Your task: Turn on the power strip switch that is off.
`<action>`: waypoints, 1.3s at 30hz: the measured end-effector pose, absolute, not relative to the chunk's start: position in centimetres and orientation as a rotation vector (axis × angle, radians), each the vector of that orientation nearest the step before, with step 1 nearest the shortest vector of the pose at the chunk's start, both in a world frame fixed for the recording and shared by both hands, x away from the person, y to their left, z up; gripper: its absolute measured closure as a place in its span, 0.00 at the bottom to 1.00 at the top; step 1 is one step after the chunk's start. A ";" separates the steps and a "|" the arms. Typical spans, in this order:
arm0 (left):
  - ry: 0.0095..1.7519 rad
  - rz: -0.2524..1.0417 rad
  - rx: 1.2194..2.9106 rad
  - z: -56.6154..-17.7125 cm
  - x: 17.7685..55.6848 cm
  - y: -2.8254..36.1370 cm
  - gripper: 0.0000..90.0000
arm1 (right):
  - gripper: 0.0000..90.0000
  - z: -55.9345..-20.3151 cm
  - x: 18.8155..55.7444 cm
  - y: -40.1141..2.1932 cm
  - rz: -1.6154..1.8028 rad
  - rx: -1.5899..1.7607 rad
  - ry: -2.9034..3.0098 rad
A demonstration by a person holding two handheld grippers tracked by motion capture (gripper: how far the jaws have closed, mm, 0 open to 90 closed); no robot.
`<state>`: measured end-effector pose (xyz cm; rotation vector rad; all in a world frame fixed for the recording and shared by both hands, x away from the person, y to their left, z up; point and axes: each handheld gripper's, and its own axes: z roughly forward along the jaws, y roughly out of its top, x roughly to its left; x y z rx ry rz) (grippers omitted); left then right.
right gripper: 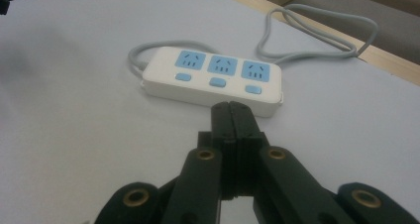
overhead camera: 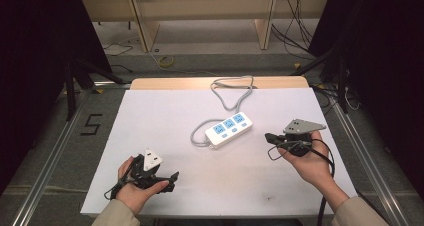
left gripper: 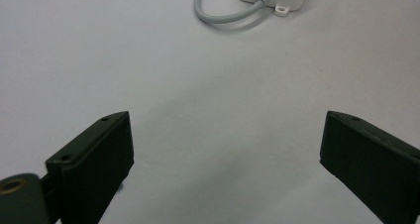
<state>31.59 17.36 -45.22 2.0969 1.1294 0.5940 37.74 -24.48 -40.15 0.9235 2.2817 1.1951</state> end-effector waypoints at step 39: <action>1.129 0.604 2.088 -45.2 31.6 17.2 0.08 | 1.00 -40.5 40.7 -22.0 1.168 0.940 2.301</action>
